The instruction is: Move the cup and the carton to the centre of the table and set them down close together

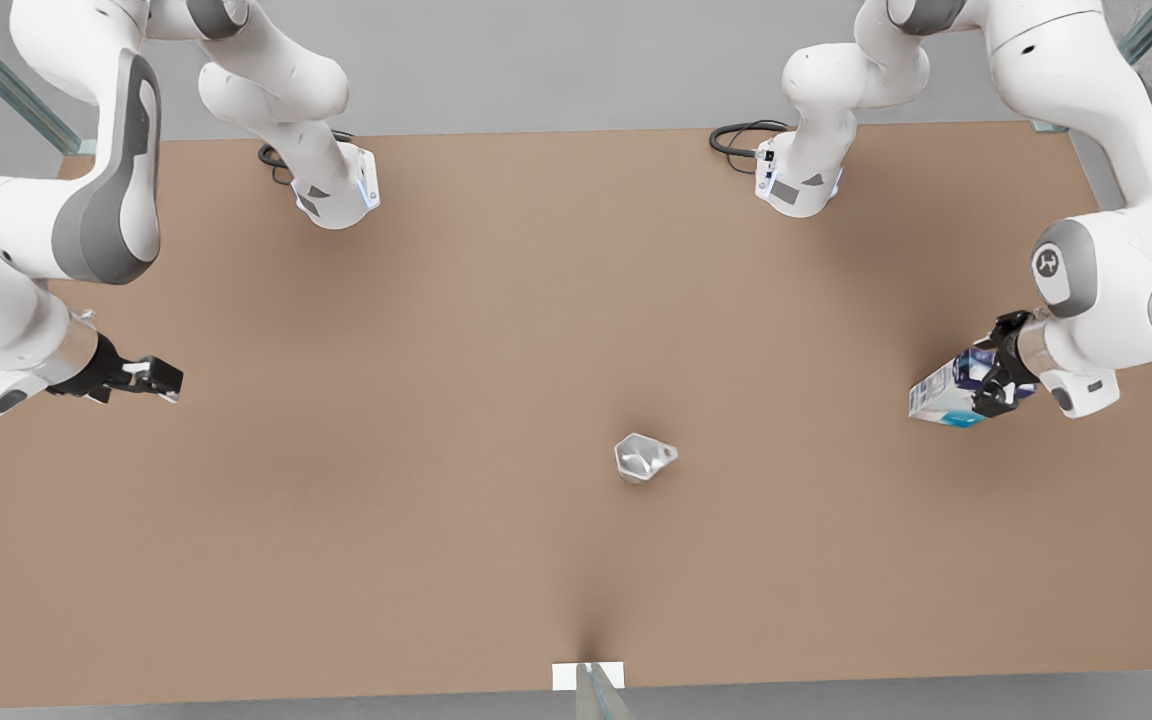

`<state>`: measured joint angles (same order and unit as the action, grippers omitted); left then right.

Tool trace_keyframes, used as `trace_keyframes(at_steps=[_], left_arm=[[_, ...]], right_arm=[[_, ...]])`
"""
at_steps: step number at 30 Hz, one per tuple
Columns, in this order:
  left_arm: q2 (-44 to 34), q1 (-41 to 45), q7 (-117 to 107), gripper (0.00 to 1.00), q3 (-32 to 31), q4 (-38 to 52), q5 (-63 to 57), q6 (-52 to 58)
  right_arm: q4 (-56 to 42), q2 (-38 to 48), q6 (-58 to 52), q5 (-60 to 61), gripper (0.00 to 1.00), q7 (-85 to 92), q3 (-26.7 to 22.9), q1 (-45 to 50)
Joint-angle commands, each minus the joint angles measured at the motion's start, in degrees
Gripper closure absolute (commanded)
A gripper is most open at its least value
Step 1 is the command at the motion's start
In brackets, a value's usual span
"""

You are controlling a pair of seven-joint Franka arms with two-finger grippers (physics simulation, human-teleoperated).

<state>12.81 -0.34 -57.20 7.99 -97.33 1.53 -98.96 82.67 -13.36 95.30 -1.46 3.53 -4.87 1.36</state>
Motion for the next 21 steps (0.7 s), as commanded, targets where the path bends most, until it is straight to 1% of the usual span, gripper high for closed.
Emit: trace_keyframes(at_steps=[1, 2, 5, 8, 9, 11, 13, 17, 19, 21], left_arm=[[0.0, 0.0, 0.4, 0.00, 0.0, -0.5, 0.1, -0.1], [-0.6, -0.1, 1.6, 0.00, 0.0, -4.0, 0.1, -4.0], [-2.4, -0.2, 11.5, 0.00, 0.9, -9.2, 0.0, -7.3], [-2.4, -0.3, 12.2, 0.00, 2.9, -9.2, -0.2, -7.3], [-2.4, -0.3, 12.0, 0.00, 3.5, -9.2, -0.2, -7.2], [-2.4, -0.4, 10.3, 0.00, 5.5, -9.2, 0.1, -7.2], [-2.0, -0.5, 6.7, 0.00, 5.8, -9.3, 1.3, -7.2], [-0.7, -1.2, 6.1, 0.00, 5.8, -9.2, 2.3, -8.4], [0.3, -2.1, 5.5, 0.00, 5.8, -9.2, 3.1, -9.4], [0.5, -2.2, 2.2, 0.00, 7.2, -9.2, 3.4, -10.5]], right_arm=[[-1.9, -1.3, -0.1, 0.0, 0.00, -0.1, 0.0, 0.1], [-2.3, -1.9, 0.3, 0.2, 0.00, -1.3, 0.1, 0.1], [-3.3, -1.6, 0.3, 2.5, 0.00, 0.3, -0.4, -2.5], [-4.3, -3.2, 0.3, 2.4, 0.00, 0.1, 0.2, -0.7], [-5.0, -4.3, 0.8, 5.1, 0.00, 0.0, 0.0, -1.6], [-9.6, -6.8, 0.0, 4.3, 0.00, -0.1, -0.1, -1.8], [-9.7, -6.6, -3.1, 3.7, 0.00, -0.2, 0.0, -1.3], [-9.9, -6.9, -2.3, 1.4, 0.00, 0.2, 0.0, -1.2], [-9.8, -6.9, -2.4, 2.1, 0.00, 0.3, 0.1, -1.7], [-9.7, -6.6, -2.4, 1.5, 0.00, 0.3, 0.1, -1.3]])
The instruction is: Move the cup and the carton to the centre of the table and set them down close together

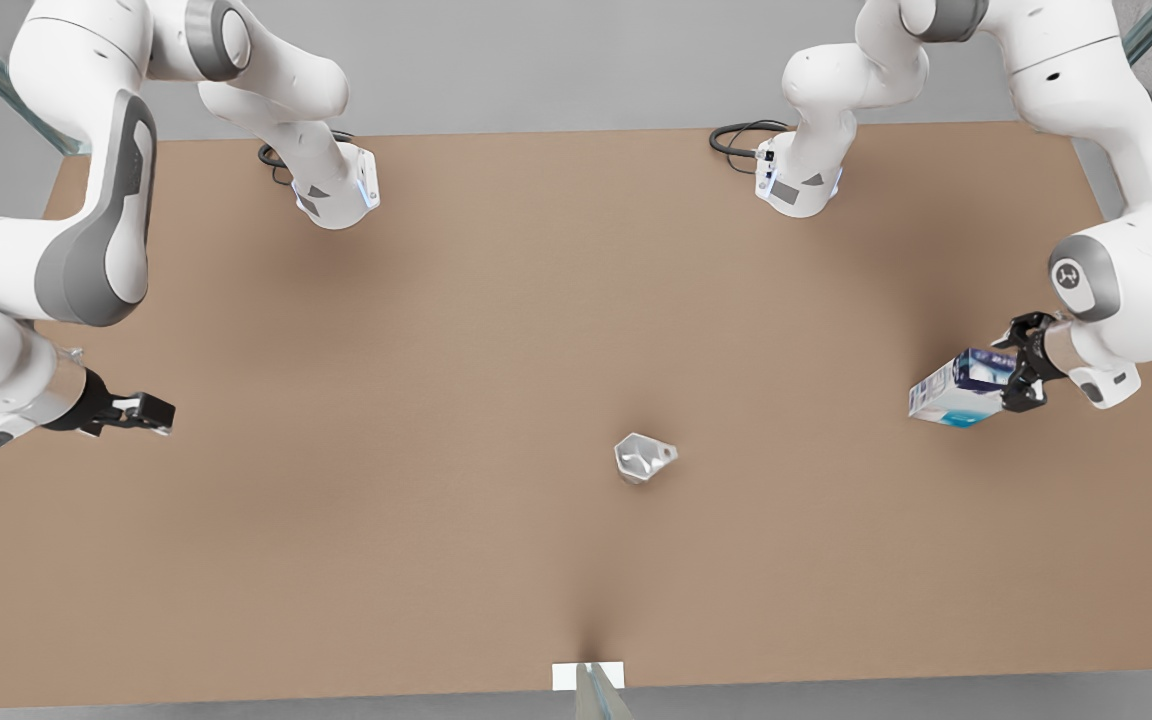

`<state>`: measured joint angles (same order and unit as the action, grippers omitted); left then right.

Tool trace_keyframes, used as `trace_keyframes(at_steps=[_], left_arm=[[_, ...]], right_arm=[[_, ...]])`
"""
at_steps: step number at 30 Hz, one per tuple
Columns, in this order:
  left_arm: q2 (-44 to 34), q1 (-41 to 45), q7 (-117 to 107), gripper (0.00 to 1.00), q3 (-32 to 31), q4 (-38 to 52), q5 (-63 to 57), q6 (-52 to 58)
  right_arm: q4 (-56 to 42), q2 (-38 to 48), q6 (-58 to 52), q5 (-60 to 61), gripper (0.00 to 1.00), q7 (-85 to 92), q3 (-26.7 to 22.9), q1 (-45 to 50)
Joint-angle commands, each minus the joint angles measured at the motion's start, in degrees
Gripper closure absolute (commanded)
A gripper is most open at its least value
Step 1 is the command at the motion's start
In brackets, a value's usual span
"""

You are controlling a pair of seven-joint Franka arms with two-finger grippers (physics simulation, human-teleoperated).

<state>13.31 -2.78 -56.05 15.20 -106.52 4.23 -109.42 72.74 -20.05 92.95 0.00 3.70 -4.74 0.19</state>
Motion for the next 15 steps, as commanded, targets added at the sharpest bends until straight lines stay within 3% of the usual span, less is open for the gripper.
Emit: trace_keyframes(at_steps=[1, 15], left_arm=[[0.1, 0.2, -0.6, 0.00, 0.0, 0.0, 0.6, 0.0], [3.6, -1.3, -1.0, 0.00, 0.8, 0.0, 0.5, -0.7]], right_arm=[[0.0, -0.2, 0.3, 0.0, 0.00, 0.0, 0.0, 0.0], [-0.7, -1.8, 3.0, 0.0, 0.00, 0.6, 0.1, 0.1]])
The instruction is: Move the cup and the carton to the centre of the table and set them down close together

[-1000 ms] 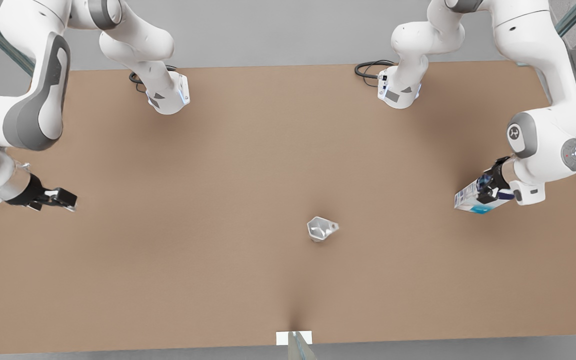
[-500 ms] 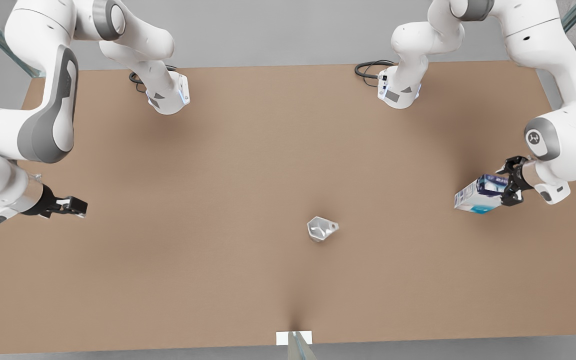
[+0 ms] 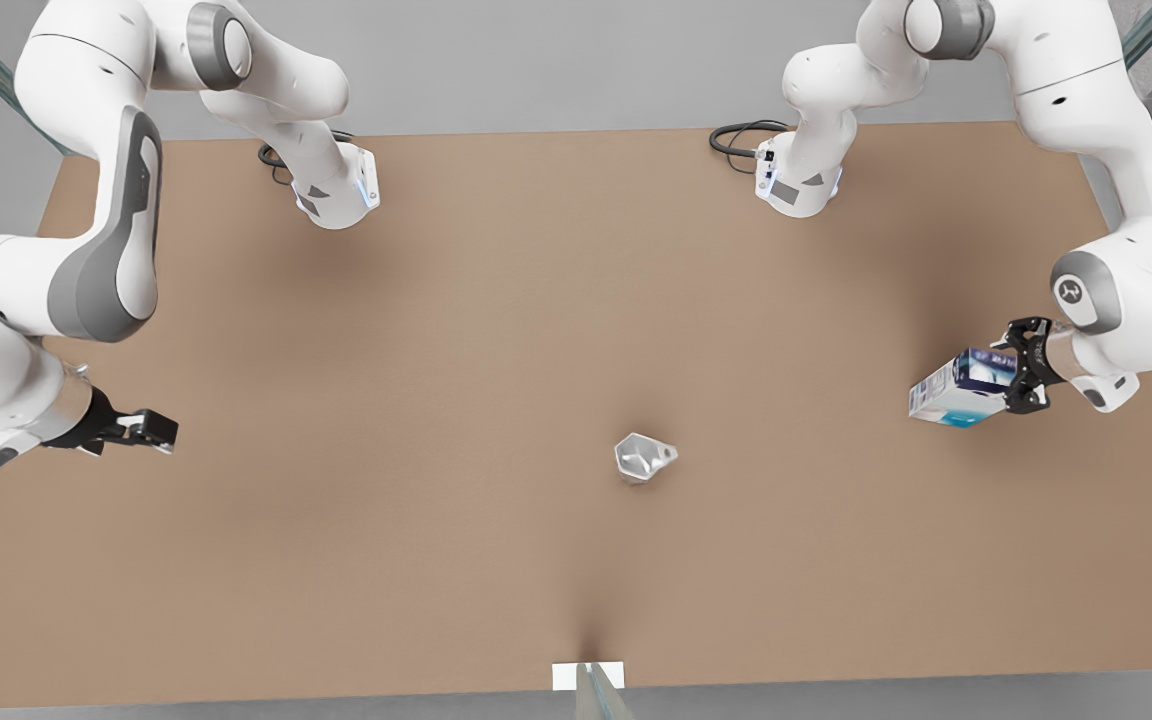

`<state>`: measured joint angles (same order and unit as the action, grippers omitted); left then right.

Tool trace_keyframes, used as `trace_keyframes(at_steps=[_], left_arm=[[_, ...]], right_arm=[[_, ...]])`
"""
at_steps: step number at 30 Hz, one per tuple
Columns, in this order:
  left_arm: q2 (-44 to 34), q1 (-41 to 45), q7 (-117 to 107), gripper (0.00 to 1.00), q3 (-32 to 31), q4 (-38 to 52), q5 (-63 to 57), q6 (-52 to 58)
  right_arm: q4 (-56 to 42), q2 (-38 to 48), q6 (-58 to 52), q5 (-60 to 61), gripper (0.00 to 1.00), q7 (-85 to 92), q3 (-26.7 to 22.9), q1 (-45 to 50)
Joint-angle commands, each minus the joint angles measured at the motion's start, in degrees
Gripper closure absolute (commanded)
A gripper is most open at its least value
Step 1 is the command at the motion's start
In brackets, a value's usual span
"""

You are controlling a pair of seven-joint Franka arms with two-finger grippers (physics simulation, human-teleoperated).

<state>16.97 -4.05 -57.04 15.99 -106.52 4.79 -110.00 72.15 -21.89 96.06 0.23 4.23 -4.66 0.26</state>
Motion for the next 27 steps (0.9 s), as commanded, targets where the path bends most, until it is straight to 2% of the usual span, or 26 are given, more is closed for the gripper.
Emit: trace_keyframes(at_steps=[1, 8, 9, 10, 11, 12, 20, 22, 23, 24, 27], left_arm=[[0.3, 0.0, 0.0, 0.00, 0.0, 0.0, 0.0, 0.0], [3.5, -0.1, 0.7, 0.00, -0.1, 0.1, 0.0, -0.6], [3.7, -0.1, 0.9, 0.18, -0.1, 0.1, 0.0, -0.7], [4.4, -0.1, 1.1, 0.23, -0.1, 0.2, 0.0, -1.4], [4.4, -0.1, 1.1, 0.33, -0.1, 0.2, 0.0, -1.4], [4.3, -0.1, 1.1, 0.36, -0.1, 0.2, 0.0, -1.3], [1.6, 0.1, 0.9, 0.36, -0.4, 0.4, 0.1, 0.9], [-0.6, 0.3, 1.0, 0.35, -1.0, 0.5, 0.1, 1.7], [-1.9, 0.5, 1.1, 0.34, -3.8, 1.1, 0.0, 3.5], [-1.2, 0.9, 0.3, 0.34, -7.0, 5.6, 0.1, 8.7], [-0.2, 1.5, -6.8, 0.33, -20.4, 9.0, 0.1, 9.6]], right_arm=[[0.0, 0.0, 0.0, 0.0, 0.00, 0.0, 0.0, 0.0], [-0.2, 0.2, -0.5, 0.0, 0.00, 0.3, -0.2, -0.5], [-0.2, 0.3, -0.4, 0.1, 0.00, 0.0, 0.0, 0.1], [-0.2, 0.2, -0.4, 0.0, 0.00, 0.0, 0.0, -0.1], [-0.2, 0.2, -0.4, 0.0, 0.00, 0.1, 0.0, -0.1], [-0.1, 0.1, -0.3, 0.0, 0.00, 0.1, 0.0, -0.1], [-0.1, 0.0, -0.1, 0.0, 0.00, 0.0, 0.0, 0.0], [-0.3, -2.6, 0.0, -0.3, 0.00, 0.0, 0.0, 1.6], [-0.4, -2.1, 0.0, -0.4, 0.00, 0.0, 0.0, 1.9], [-0.4, -2.1, 0.0, -0.2, 0.00, 0.0, -0.1, 1.4], [-0.3, -2.4, 0.1, -0.8, 0.00, 0.1, -0.2, 1.5]])
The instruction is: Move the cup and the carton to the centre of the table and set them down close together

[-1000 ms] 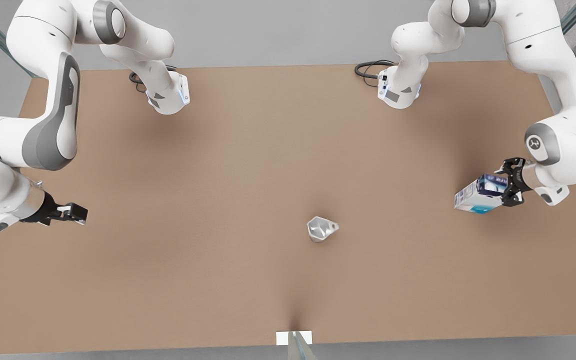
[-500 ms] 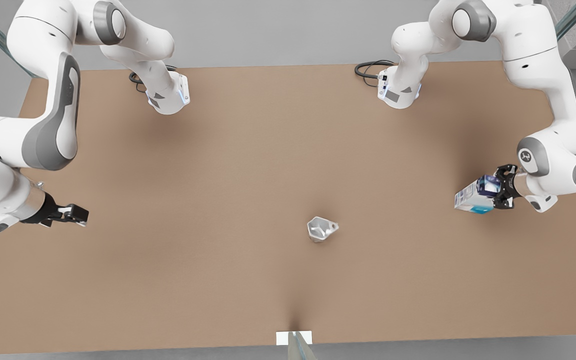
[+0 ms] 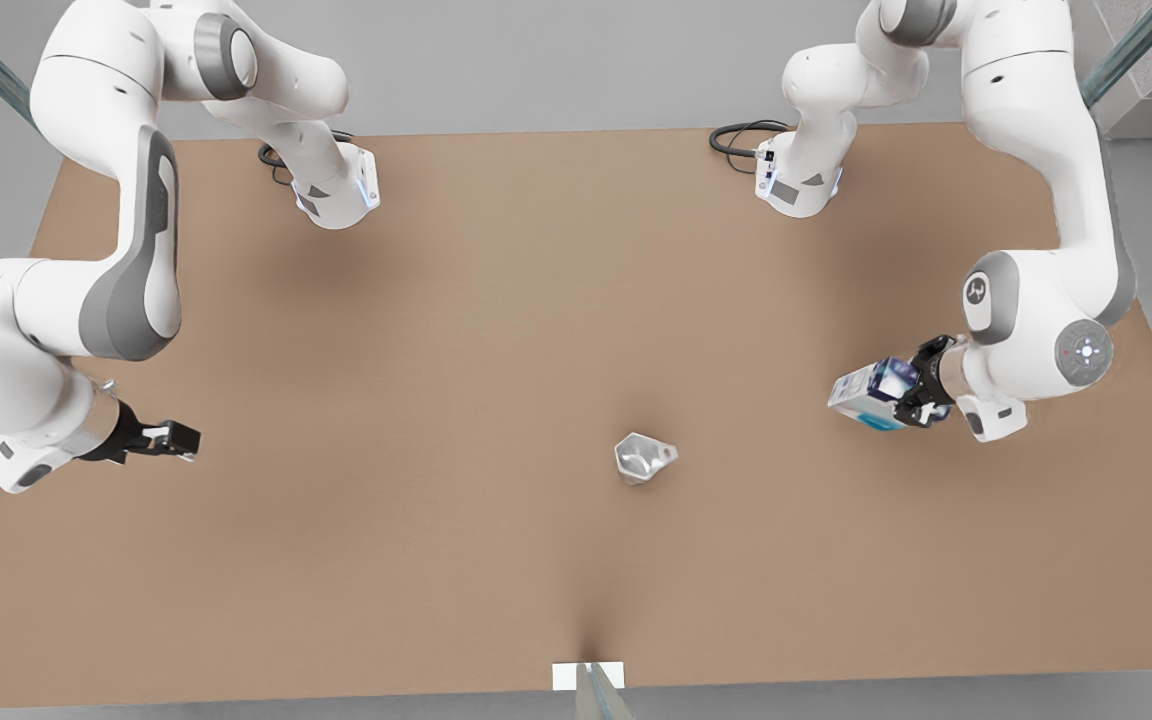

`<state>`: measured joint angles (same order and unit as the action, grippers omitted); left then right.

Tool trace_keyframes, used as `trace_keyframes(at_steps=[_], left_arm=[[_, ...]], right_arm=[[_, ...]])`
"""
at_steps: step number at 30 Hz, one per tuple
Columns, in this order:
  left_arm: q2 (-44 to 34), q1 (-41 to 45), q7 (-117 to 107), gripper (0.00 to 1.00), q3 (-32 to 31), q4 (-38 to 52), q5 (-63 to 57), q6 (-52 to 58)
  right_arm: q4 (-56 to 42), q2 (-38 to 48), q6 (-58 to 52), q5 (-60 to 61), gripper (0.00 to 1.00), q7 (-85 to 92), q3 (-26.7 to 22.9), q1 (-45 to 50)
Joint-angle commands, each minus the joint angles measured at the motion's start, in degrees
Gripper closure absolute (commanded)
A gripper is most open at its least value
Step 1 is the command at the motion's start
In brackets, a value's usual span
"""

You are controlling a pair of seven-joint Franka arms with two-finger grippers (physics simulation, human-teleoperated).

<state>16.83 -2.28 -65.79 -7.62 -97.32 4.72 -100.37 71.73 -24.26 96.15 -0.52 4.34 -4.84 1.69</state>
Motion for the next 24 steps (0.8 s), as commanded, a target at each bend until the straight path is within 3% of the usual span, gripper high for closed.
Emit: trace_keyframes(at_steps=[1, 3, 6, 8, 10, 13, 14, 15, 24], left_arm=[[0.5, -0.1, -1.9, 0.33, -2.4, 0.8, 0.3, 0.0], [0.7, 0.9, -10.8, 0.33, -11.2, 2.0, 0.2, -0.7], [1.0, 9.6, -21.3, 0.33, -11.8, 4.3, 2.8, -0.8], [5.3, 14.5, -27.0, 0.33, -11.8, 9.2, 2.9, -1.0], [6.9, 18.8, -32.0, 0.33, -11.8, 9.7, 3.2, -5.8], [9.1, 21.0, -34.8, 0.32, -11.8, 10.5, 3.0, -9.3], [9.4, 21.0, -34.8, 0.09, -11.8, 10.5, 2.8, -9.5], [9.5, 21.1, -34.8, 0.00, -11.8, 10.5, 2.5, -9.5], [10.3, 21.7, -34.7, 0.00, -11.7, 10.5, 2.2, -9.5]], right_arm=[[0.0, -0.1, 0.1, 0.0, 0.00, -0.1, 0.0, 0.1], [0.0, -0.3, 0.2, 0.0, 0.00, -0.1, 0.0, 0.2], [0.0, -0.3, 0.2, 0.0, 0.00, -0.1, 0.0, 0.2], [0.0, -0.3, 0.2, 0.0, 0.00, 0.0, 0.0, 0.1], [0.0, -0.3, 0.2, -0.1, 0.00, 0.0, 0.0, 0.2], [0.0, -0.1, 0.0, -0.2, 0.00, 0.3, 0.0, 0.1], [0.0, 0.0, 0.0, -0.1, 0.00, 0.2, 0.0, 0.1], [0.0, -0.1, 0.0, -0.2, 0.00, 0.2, 0.0, 0.1], [0.1, -0.3, 0.2, -0.2, 0.00, 0.0, 0.0, 0.2]])
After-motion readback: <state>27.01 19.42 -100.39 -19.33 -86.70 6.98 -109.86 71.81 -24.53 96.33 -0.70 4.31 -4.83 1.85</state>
